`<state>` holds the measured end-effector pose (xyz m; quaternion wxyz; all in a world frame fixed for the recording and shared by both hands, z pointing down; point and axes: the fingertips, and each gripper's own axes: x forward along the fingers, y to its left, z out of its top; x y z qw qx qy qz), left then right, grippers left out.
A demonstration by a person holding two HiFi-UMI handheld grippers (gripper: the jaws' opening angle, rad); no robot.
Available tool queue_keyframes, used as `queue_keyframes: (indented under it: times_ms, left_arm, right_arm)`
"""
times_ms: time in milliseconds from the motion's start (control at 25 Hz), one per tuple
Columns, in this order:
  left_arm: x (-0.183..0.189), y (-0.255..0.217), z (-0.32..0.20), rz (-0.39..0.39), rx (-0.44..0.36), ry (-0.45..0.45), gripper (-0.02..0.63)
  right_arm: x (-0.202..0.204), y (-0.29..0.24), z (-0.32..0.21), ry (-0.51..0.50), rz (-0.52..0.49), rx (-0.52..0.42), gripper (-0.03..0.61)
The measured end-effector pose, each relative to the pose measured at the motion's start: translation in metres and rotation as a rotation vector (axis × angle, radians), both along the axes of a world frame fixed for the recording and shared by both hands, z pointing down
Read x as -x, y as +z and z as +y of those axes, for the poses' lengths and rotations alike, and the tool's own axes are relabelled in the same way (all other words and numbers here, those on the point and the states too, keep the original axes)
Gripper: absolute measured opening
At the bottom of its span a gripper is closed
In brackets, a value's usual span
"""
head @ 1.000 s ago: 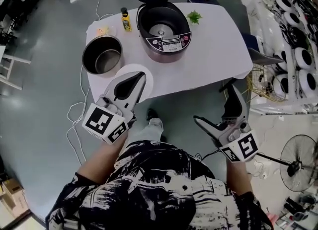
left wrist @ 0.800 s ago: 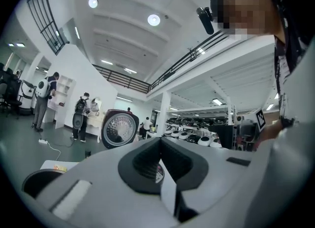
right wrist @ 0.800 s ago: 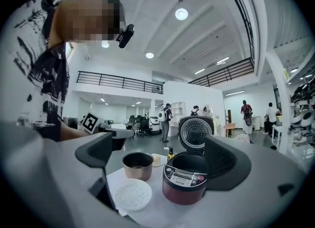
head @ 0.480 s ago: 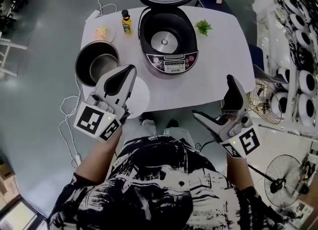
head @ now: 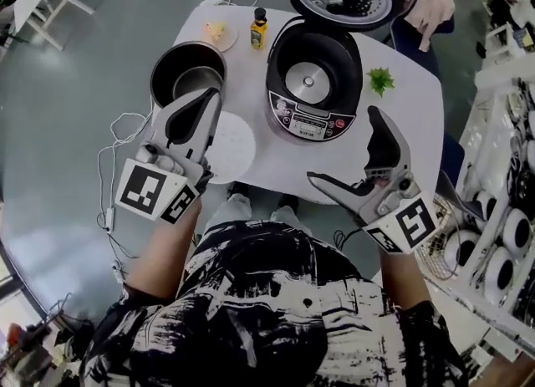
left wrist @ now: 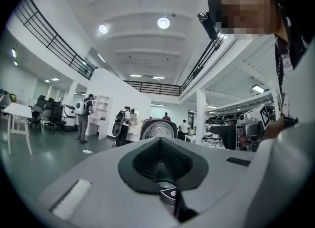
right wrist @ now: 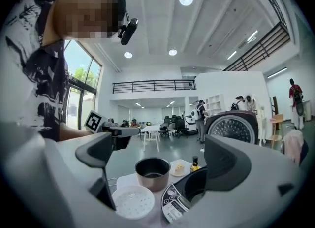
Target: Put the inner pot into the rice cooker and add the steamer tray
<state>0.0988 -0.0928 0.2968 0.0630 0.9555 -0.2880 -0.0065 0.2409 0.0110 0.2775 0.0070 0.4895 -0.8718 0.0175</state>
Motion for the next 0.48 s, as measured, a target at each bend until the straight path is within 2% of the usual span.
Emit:
queue_keyframes:
  times_ms: [160, 240, 480]
  left_arm:
    - [0.031, -0.003, -0.004, -0.002, 0.002, -0.097, 0.005]
    - [0.049, -0.002, -0.007, 0.004, 0.005, -0.134, 0.005]
    - [0.102, 0.012, -0.023, 0.053, 0.041, -0.207, 0.005]
  right_arm:
    - [0.027, -0.022, -0.036, -0.09, -0.025, -0.008, 0.54]
    - [0.047, -0.027, -0.059, -0.107, -0.04, 0.022, 0.54]
    - [0.128, 0.0, -0.142, -0.082, -0.227, 0.272, 0.54]
